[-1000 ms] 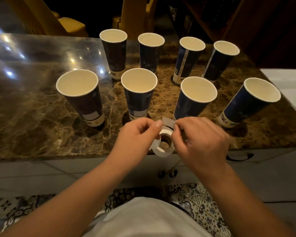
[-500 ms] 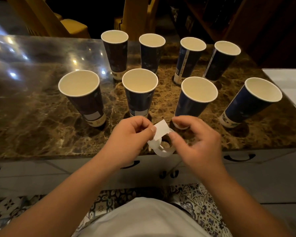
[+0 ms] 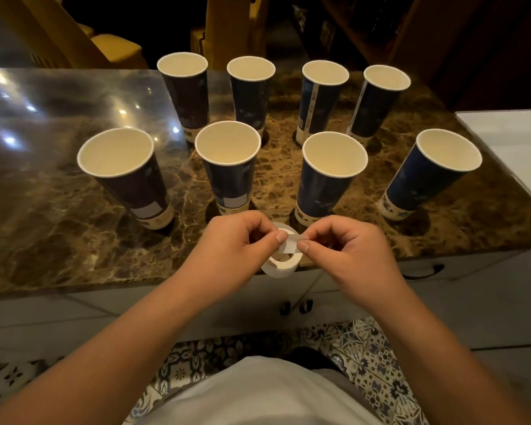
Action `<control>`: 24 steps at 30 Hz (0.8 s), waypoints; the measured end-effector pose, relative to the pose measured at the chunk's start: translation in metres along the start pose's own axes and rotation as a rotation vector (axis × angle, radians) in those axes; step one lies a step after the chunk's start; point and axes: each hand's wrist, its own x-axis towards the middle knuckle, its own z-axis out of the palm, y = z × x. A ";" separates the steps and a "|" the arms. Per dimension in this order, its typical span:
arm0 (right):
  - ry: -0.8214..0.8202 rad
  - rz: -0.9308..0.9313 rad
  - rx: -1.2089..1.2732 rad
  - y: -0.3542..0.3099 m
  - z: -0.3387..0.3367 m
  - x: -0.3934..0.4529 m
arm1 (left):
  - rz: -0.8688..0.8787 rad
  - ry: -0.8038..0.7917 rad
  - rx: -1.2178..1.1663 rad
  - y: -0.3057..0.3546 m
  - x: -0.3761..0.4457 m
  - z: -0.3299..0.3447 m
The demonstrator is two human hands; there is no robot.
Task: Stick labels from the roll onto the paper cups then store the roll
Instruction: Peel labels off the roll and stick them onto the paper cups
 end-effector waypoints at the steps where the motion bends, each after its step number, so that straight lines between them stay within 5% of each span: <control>1: 0.026 -0.004 0.003 0.003 -0.005 0.000 | -0.019 0.034 -0.024 0.004 0.004 0.007; 7: 0.149 -0.026 0.005 0.025 -0.043 0.009 | -0.055 0.185 -0.016 0.029 0.033 0.036; 13: 0.130 -0.046 -0.014 0.044 -0.076 0.024 | -0.174 0.161 0.100 0.040 0.075 0.064; 24: 0.034 -0.099 0.047 0.070 -0.100 0.037 | -0.136 0.317 -0.216 0.041 0.096 0.088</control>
